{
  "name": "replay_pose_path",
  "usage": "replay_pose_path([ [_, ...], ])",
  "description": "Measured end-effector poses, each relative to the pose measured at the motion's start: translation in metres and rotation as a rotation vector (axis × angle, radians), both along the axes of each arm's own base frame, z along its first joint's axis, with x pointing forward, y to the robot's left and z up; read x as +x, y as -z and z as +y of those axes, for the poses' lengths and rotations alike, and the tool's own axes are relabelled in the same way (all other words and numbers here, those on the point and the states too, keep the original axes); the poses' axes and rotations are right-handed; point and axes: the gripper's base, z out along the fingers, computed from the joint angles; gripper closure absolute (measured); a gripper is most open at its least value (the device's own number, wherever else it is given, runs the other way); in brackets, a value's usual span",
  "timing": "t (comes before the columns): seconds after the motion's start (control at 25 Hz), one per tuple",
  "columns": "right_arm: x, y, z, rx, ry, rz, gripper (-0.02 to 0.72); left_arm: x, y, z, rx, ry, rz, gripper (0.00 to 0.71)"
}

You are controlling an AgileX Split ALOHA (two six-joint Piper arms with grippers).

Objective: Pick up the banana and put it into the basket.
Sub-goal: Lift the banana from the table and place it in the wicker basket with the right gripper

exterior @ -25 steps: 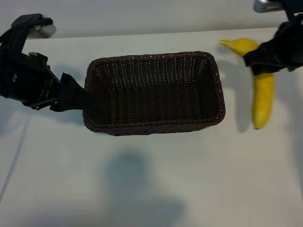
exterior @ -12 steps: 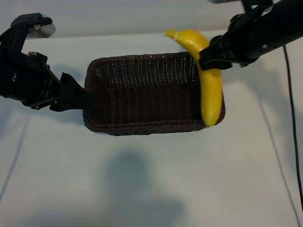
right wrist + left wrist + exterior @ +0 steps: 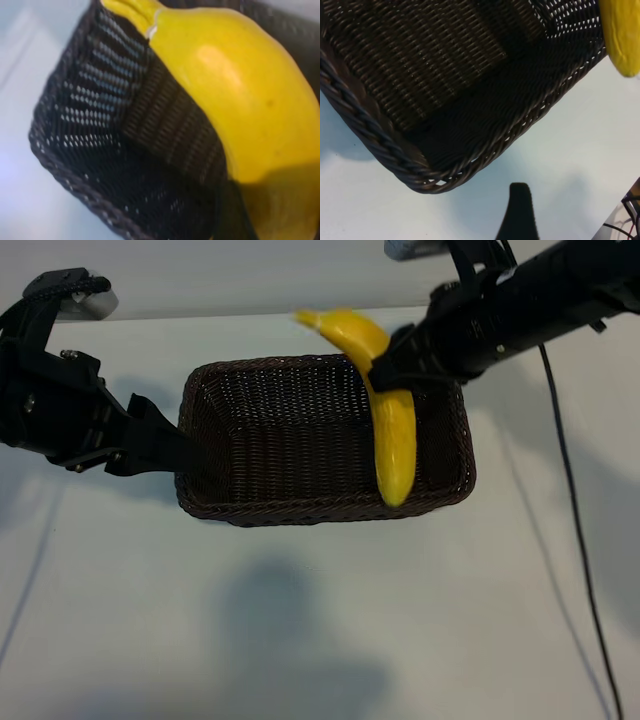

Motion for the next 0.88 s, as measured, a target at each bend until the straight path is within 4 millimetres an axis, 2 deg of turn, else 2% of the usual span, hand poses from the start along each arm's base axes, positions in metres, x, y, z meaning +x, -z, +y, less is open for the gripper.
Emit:
replay_pose_path([
  [0.12, 0.004, -0.006, 0.001, 0.002, -0.005, -0.056, 0.285, 0.000, 0.000, 0.000, 0.000, 0.001, 0.001, 0.100],
  [0.24, 0.006, -0.005, 0.001, -0.008, -0.012, -0.077, 0.287, 0.000, 0.000, 0.000, 0.000, 0.001, 0.001, 0.100],
  [0.52, 0.019, 0.023, 0.008, -0.014, -0.032, -0.048, 0.287, 0.000, 0.000, 0.000, -0.001, 0.002, 0.003, 0.100],
  [0.72, 0.020, 0.026, 0.010, -0.005, -0.064, -0.072, 0.287, 0.000, 0.000, 0.000, -0.001, 0.002, 0.003, 0.100],
  [0.88, 0.025, 0.036, 0.012, -0.016, -0.068, -0.069, 0.287, 0.000, 0.000, 0.000, -0.001, 0.002, 0.003, 0.100],
])
